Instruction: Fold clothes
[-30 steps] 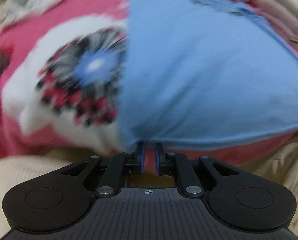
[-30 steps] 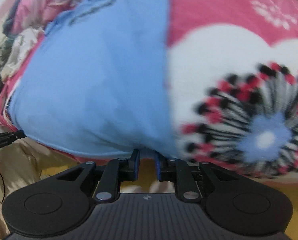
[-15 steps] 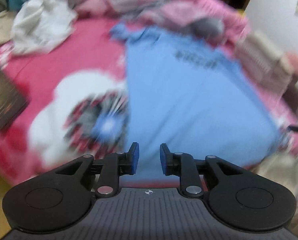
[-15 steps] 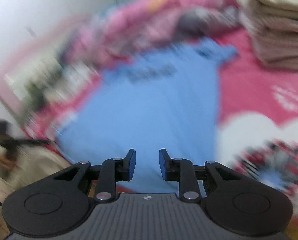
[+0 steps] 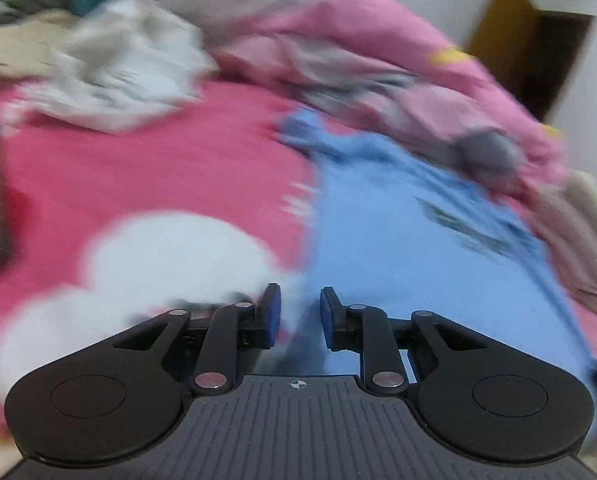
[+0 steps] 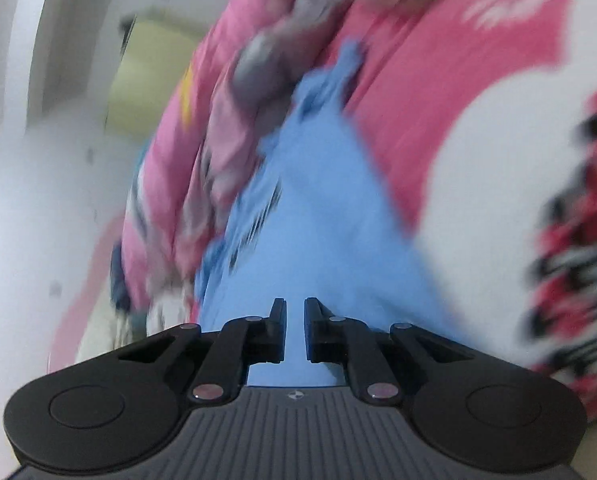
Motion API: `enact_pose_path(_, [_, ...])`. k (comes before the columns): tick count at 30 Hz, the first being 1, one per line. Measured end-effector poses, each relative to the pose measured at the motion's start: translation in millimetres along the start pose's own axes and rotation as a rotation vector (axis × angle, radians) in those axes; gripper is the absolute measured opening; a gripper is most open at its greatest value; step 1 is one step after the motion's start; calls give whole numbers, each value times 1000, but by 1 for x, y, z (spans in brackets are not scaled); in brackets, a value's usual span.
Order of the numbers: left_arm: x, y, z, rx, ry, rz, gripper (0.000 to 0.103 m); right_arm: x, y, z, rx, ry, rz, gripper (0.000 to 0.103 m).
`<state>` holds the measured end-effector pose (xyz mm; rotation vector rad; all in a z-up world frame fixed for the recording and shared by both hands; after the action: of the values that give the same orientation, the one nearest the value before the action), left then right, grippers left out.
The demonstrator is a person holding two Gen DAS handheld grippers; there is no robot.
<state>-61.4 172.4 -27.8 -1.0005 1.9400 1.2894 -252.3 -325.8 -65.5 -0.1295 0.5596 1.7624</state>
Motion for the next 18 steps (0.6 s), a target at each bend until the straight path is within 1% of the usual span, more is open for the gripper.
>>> enact_pose_path(3, [-14,-6,12,-13,39,14,22,-7,4,-14,-34,-85,-35,10])
enact_pose_path(5, [-25,-8,4,-3,14,2,22,-7,3,-18,-65,-109,-47,11])
enact_pose_path(6, [-30,-9,-1,5,2,-2,24,-7,2,-18,-76,-110,-51,12])
enact_pose_path(7, [-35,-14,-8,39,0,6,26,-7,-2,-18,-88,-111,-48,12])
enact_pose_path(8, [-38,-24,-15,57,0,17,31,-7,-6,-18,-99,-112,-45,13])
enact_pose_path(9, [-42,-34,-19,59,-2,28,35,-7,-9,-17,-108,-111,-41,13])
enact_pose_path(11, [-49,-53,-29,62,-7,51,37,-6,-13,-15,-110,-99,-29,13])
enact_pose_path(13, [-55,-75,-37,64,-18,80,44,-4,-14,-12,-107,-79,-23,14])
enact_pose_path(14, [-55,-86,-38,55,-18,100,46,-4,-14,-11,-104,-72,-22,15])
enact_pose_path(16, [-55,-102,-39,50,-14,123,45,-3,-15,-10,-98,-65,-21,15])
enact_pose_path(17, [-54,-108,-38,50,-10,127,41,-3,-16,-10,-99,-67,-20,15])
enact_pose_path(18, [-54,-110,-38,41,-18,118,25,-3,-17,-10,-100,-71,-19,15])
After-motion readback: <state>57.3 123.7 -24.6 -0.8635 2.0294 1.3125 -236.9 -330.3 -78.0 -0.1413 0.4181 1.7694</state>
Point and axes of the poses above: each gripper's, at about its wrist camera, not at the fingertips, and y roughly against the way its jaws point, z to its left, x to its underside, the point moved 1 cm from there along -y, roughly the way its jaws point, and after that the axes turned 8 degrees about -z, right-handed, at the moved point
